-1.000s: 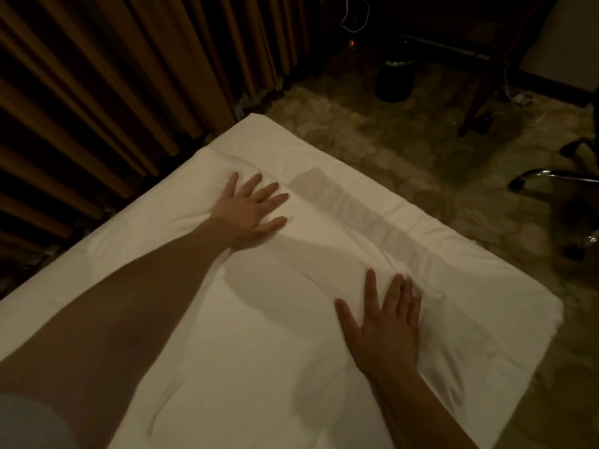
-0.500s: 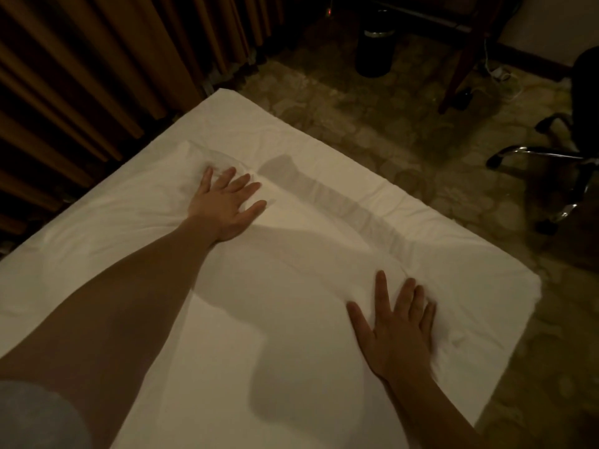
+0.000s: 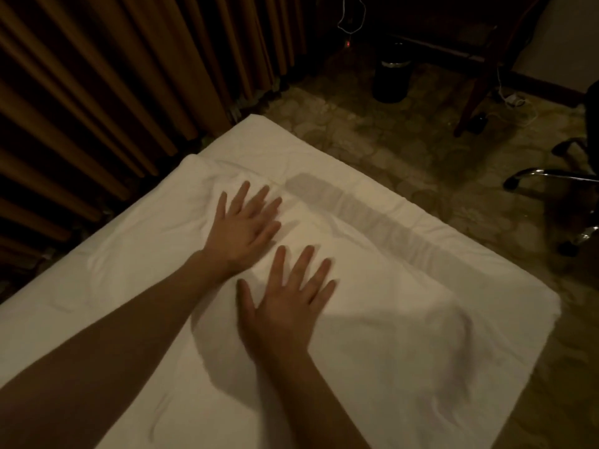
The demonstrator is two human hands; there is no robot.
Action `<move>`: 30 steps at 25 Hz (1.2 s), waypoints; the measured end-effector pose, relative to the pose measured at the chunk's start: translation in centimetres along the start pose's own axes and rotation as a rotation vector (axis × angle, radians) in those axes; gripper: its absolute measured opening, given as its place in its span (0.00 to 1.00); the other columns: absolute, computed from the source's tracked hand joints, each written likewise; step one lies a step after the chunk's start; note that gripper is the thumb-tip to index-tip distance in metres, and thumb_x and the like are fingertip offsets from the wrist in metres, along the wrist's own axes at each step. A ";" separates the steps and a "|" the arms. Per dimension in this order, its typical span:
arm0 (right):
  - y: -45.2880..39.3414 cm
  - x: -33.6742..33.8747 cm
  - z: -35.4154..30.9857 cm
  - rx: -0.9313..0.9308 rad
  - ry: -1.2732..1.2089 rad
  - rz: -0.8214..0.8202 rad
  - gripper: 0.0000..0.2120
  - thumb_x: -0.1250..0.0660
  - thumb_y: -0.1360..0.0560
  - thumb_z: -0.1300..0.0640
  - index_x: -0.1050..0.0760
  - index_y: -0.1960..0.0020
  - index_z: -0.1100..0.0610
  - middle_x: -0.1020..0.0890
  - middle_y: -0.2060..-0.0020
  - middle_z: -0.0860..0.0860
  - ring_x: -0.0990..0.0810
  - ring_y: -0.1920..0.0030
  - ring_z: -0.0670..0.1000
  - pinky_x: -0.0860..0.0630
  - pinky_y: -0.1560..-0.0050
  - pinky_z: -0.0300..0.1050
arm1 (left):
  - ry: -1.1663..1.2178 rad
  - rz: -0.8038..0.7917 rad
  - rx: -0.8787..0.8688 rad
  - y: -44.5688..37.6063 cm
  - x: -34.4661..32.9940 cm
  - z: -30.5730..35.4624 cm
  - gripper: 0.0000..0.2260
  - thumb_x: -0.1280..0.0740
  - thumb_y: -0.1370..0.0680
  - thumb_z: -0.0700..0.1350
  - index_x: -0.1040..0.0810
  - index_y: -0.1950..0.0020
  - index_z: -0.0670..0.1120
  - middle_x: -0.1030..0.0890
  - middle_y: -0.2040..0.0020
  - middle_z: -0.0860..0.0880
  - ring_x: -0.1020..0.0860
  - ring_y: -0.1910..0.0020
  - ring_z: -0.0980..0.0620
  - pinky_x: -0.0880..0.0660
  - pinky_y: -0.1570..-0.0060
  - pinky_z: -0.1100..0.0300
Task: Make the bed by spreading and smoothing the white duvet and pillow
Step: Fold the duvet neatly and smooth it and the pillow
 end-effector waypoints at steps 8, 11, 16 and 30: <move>0.4 0.2 14.5 -0.137 0.243 -0.005 0.39 0.64 0.25 0.24 0.66 0.20 0.39 0.63 0.19 0.53 0.67 0.21 0.63 0.63 0.24 0.68 | -0.076 -0.158 0.038 -1.8 -4.5 -0.3 0.33 0.64 0.23 0.73 0.55 0.19 0.64 0.56 0.17 0.58 0.62 0.19 0.50 0.63 0.24 0.38; 1.8 0.9 21.2 -0.256 0.310 0.004 0.40 0.63 0.25 0.24 0.59 0.18 0.42 0.53 0.19 0.61 0.56 0.21 0.69 0.57 0.23 0.68 | -0.096 -0.171 0.052 -1.6 -5.2 0.1 0.34 0.64 0.23 0.74 0.56 0.19 0.64 0.57 0.17 0.58 0.63 0.19 0.50 0.64 0.24 0.38; 3.1 0.8 24.9 -0.337 0.312 -0.061 0.41 0.62 0.26 0.25 0.54 0.18 0.44 0.48 0.20 0.64 0.50 0.22 0.70 0.58 0.24 0.63 | -0.105 -0.210 0.072 -1.4 -4.3 1.2 0.34 0.64 0.23 0.73 0.57 0.18 0.63 0.59 0.17 0.57 0.65 0.19 0.50 0.65 0.24 0.38; 7.3 4.7 3.8 0.117 0.365 -0.178 0.45 0.63 0.29 0.23 0.62 0.18 0.46 0.59 0.18 0.57 0.59 0.20 0.67 0.60 0.24 0.68 | 0.685 0.063 0.925 32.0 5.5 -4.8 0.47 0.54 0.31 0.82 0.48 0.18 0.57 0.50 0.17 0.54 0.54 0.18 0.49 0.53 0.22 0.39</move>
Point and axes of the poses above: each hand's wrist, its own y-axis away from the middle knuckle, its own x-axis out of the back of the hand, z = x × y, the point moved 9 cm from there along -y, towards the middle knuckle
